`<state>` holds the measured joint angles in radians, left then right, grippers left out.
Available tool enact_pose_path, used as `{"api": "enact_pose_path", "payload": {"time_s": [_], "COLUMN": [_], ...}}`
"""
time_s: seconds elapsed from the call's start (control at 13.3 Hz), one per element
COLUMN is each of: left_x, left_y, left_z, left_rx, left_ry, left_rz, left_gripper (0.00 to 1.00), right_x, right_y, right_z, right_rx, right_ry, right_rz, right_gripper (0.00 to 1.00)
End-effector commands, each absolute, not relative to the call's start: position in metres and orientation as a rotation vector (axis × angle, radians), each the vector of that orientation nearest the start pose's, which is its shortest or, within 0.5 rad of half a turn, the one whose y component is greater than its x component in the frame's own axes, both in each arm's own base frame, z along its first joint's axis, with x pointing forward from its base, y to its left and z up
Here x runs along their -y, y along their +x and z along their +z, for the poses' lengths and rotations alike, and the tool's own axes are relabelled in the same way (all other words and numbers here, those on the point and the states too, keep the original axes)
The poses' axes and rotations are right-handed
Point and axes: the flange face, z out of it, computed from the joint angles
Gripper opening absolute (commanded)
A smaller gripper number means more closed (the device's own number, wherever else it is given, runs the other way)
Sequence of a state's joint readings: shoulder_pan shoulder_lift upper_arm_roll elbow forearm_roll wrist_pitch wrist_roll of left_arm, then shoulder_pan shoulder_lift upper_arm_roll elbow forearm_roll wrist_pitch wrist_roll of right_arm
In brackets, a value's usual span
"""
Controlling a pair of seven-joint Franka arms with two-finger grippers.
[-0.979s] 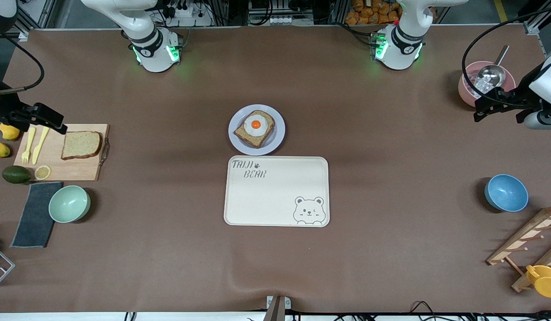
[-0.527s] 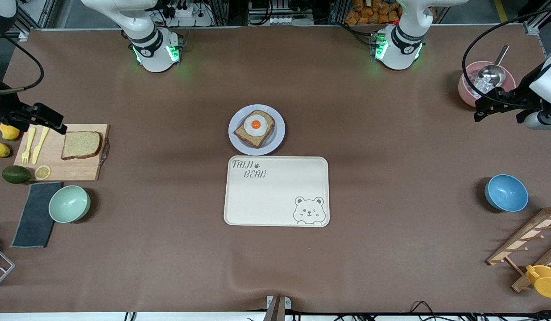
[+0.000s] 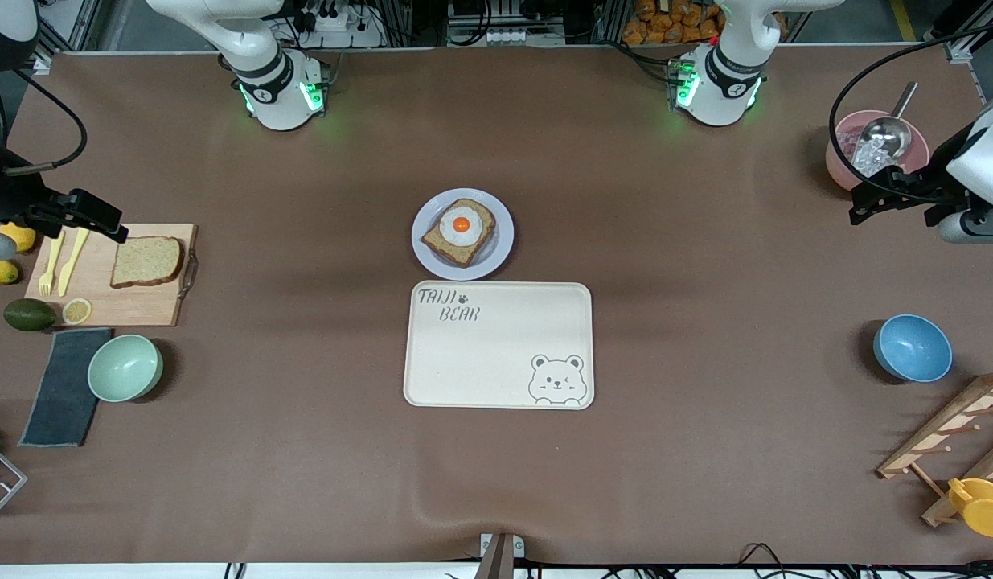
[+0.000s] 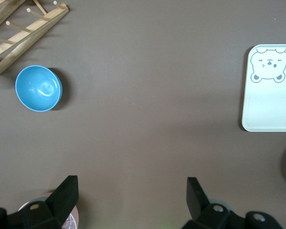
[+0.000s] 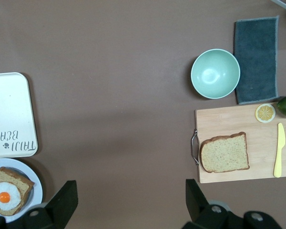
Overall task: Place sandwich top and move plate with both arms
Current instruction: 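Move the right gripper down to the bread slice on the cutting board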
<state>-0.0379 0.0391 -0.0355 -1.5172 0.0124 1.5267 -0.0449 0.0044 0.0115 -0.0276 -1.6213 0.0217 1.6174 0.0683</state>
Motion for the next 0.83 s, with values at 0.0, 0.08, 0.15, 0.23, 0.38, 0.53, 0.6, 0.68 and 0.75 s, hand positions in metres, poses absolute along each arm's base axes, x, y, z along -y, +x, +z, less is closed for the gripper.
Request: {"api": "enact_pose_path", "payload": {"time_s": [0.0,0.08,0.15,0.23,0.38,0.53,0.6,0.68,0.75], "left_x": [0.041,0.042,0.045,0.045,0.045,0.043,0.042,0.042,0.042], "left_y": [0.558,0.558,0.557,0.557,0.558,0.558,0.556,0.556,0.556], "left_z": [0.63,0.631,0.631,0.632,0.63,0.63,0.632,0.632,0.632], "left_rx": [0.007,0.0,-0.005,-0.005,-0.005,0.0,0.002,0.005,0.005], "left_ry": [-3.14,-3.139,-3.14,-3.139,-3.14,-3.14,-3.14,-3.14,-3.14], "left_rz": [0.055,0.05,0.051,0.048,0.051,0.051,0.048,0.048,0.048], "left_gripper": [1.0,1.0,1.0,1.0,1.0,1.0,1.0,1.0,1.0], "right_x": [0.01,0.009,0.011,0.016,0.031,0.062,0.075,0.091,0.109], "right_y": [0.564,0.566,0.566,0.567,0.57,0.576,0.577,0.578,0.58], "right_z": [0.591,0.59,0.584,0.577,0.56,0.54,0.533,0.523,0.513], "right_rx": [-0.161,-0.157,-0.155,-0.161,-0.194,-0.272,-0.256,-0.197,-0.182], "right_ry": [-3.098,-3.099,-3.1,-3.101,-3.11,-3.102,-3.1,-3.099,-3.092], "right_rz": [0.03,0.018,0.018,0.013,0.031,0.063,0.081,0.104,0.111], "right_gripper": [1.0,1.0,1.0,1.0,1.0,1.0,1.0,1.0,1.0]}}
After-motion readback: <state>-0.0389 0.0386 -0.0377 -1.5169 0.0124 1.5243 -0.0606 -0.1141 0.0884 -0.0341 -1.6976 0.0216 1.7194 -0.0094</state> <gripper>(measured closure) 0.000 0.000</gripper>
